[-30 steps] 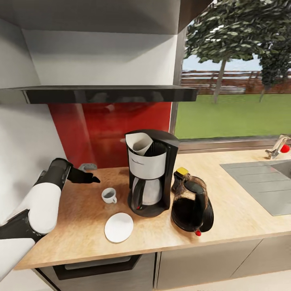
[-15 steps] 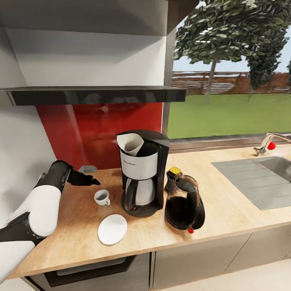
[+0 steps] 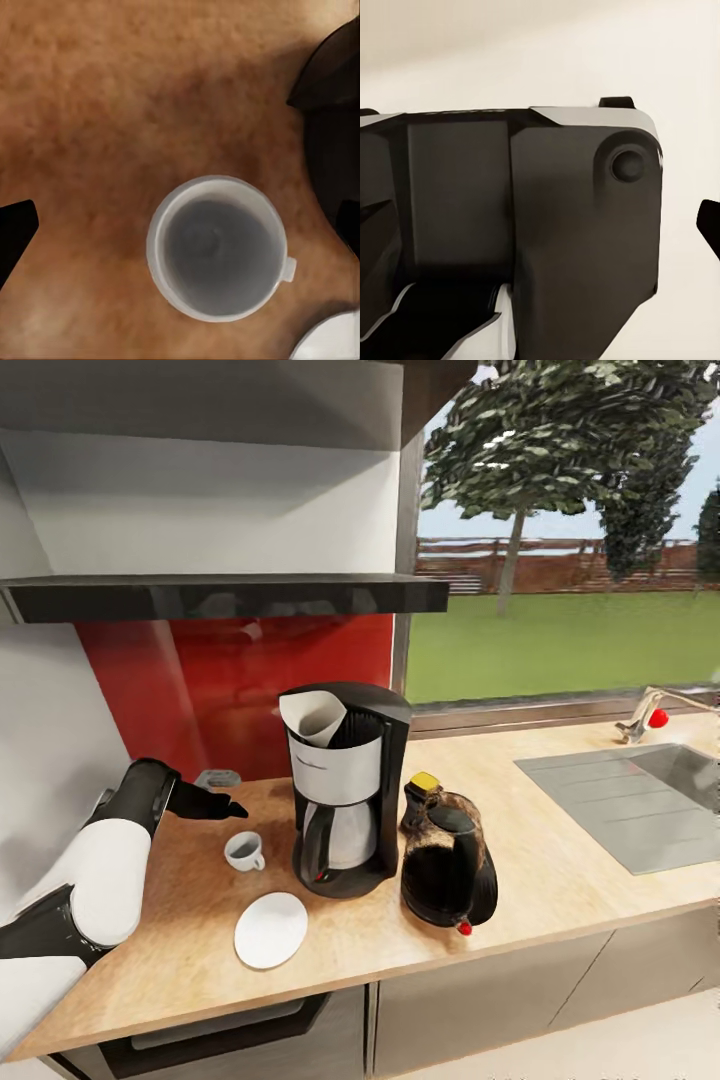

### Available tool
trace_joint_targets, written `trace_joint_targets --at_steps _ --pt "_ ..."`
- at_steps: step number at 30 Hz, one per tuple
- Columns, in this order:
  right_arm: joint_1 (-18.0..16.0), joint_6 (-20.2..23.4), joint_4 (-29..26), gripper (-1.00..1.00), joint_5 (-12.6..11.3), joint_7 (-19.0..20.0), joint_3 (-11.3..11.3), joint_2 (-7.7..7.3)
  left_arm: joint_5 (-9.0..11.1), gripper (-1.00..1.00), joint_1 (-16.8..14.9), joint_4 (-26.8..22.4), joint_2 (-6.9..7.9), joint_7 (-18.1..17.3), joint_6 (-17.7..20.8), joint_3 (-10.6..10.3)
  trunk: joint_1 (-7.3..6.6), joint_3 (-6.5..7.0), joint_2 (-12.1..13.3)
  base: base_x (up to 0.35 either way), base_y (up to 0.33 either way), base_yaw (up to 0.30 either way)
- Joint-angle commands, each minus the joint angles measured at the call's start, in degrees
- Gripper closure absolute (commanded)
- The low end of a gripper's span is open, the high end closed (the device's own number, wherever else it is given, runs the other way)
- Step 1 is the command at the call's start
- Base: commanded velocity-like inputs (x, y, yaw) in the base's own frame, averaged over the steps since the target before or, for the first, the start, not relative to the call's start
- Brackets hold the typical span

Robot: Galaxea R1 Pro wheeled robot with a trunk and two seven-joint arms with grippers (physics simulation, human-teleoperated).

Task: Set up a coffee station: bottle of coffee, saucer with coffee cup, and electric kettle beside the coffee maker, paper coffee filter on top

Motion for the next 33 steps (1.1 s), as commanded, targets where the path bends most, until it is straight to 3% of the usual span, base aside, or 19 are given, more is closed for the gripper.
trace_joint_targets --at_steps 1,8,15,33 --pt "0.0 0.0 0.0 -1.00 -0.5 -0.2 0.5 0.02 -0.5 -1.00 -0.1 -0.1 -0.03 -0.5 0.1 0.4 0.04 -0.12 -0.1 0.000 0.000 -0.099" --pt "0.0 -0.2 0.0 -1.00 -0.5 -0.2 0.5 0.02 -0.6 -1.00 0.2 0.4 0.00 -0.1 -0.3 0.5 0.04 -0.10 -0.1 0.000 0.000 -0.023" --pt "0.0 -0.3 0.0 -1.00 -0.4 -0.2 0.6 0.02 -0.4 -1.00 3.9 0.5 -0.07 2.2 -0.3 0.5 0.04 -0.10 -0.1 0.000 0.000 0.000" --pt "0.0 -0.3 0.2 -1.00 -0.3 -0.3 0.5 -0.42 -0.3 -1.00 4.9 0.4 -0.08 2.5 -0.4 0.6 0.04 -0.10 -0.1 0.008 0.000 0.000"
